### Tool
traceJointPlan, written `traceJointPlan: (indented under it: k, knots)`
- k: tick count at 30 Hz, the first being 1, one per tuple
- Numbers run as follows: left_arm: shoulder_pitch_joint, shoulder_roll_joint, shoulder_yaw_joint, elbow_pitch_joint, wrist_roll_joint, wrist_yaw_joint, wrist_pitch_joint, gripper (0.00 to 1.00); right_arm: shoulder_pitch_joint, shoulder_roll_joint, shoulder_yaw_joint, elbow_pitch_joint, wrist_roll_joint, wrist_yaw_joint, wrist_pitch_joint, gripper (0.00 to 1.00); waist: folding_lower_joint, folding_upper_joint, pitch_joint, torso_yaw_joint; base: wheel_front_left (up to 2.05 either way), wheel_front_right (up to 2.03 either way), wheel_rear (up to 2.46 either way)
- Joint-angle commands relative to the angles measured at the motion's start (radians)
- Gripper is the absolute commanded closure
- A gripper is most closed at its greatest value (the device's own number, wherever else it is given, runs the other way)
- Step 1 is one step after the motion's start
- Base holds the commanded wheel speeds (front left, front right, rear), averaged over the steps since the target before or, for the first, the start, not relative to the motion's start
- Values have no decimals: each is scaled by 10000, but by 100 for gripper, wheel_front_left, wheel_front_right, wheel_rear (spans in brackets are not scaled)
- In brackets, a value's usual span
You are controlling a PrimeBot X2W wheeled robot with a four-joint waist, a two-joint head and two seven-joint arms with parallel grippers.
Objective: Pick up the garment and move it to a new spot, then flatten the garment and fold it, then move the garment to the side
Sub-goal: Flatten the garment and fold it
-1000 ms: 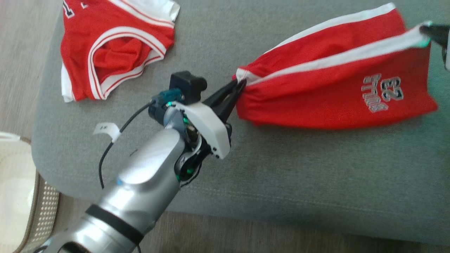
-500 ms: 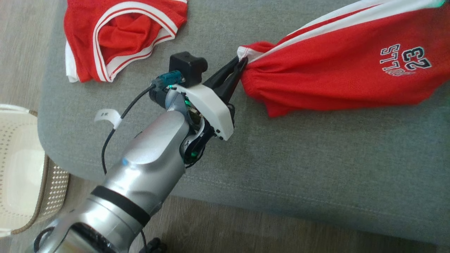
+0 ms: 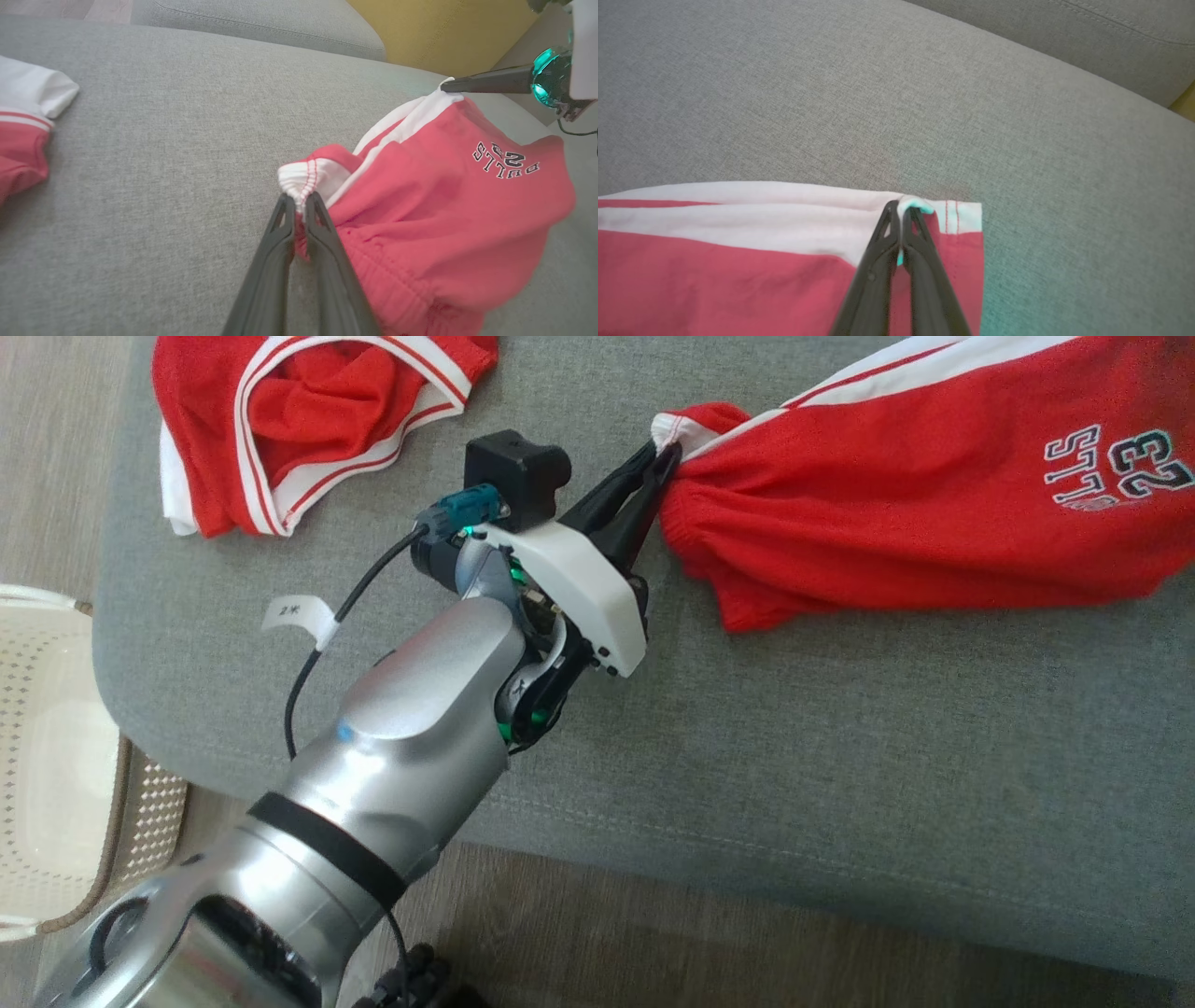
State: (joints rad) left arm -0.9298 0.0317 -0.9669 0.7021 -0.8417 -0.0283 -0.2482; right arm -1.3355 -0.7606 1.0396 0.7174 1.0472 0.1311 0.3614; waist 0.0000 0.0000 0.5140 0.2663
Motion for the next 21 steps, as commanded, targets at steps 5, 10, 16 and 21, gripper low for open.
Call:
traceJointPlan:
  k: [5,10,16,21]
  knots:
    - [-436,186,228,-390,-106,232,-131,12,-373,-177,87,190,120,-4,-546,75,0,0,125,39,0,0,0]
    - [-320,186,383,-448,-24,409,-133,0,-335,84,231,643,364,-4,-1000,0,0,0,0,-50,0,0,0]
    - [101,186,1043,-588,243,637,-134,0,14,264,318,916,518,-4,-2117,0,0,0,-555,-259,0,0,0]
    - [776,185,2161,-905,817,809,-135,0,563,462,346,716,550,-4,-3704,0,0,0,-1311,-569,0,0,0]
